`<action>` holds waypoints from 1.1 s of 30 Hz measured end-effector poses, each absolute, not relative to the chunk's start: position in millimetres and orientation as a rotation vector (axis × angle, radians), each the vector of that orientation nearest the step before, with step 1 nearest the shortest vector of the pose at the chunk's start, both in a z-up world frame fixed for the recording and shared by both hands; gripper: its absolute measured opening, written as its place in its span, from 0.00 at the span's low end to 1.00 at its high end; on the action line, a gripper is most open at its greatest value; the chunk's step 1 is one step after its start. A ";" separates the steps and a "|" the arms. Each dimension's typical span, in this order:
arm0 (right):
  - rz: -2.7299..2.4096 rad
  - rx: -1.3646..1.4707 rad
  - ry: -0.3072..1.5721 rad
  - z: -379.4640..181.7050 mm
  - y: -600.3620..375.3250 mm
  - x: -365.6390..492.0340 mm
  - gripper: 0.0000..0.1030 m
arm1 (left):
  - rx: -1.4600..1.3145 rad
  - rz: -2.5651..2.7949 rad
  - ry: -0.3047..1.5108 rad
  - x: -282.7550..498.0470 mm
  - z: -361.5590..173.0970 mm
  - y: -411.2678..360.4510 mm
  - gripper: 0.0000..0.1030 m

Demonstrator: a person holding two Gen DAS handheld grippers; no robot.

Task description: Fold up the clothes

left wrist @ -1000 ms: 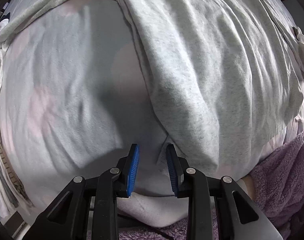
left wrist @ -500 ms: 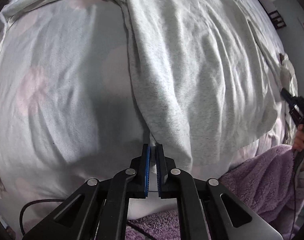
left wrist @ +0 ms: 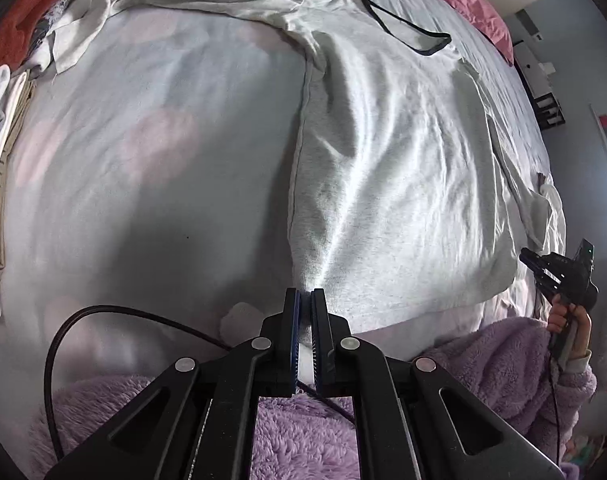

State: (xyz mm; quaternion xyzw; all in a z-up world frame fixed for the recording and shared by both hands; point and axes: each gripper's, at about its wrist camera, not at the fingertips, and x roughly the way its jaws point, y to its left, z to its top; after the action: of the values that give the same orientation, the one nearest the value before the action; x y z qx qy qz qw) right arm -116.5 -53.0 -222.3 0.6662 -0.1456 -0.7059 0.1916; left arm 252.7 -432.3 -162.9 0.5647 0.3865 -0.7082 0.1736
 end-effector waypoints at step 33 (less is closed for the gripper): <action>-1.633 1.819 0.077 -228.1 -132.2 -52.4 0.25 | 1.666 -2.041 1.109 233.3 -182.3 -426.6 0.06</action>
State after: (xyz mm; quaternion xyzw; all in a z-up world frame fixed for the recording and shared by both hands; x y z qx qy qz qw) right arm -52.4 -132.2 -228.2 0.6992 0.0297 -0.6278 0.3407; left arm 233.3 -426.6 -182.3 0.5771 0.3840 -0.7068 0.1413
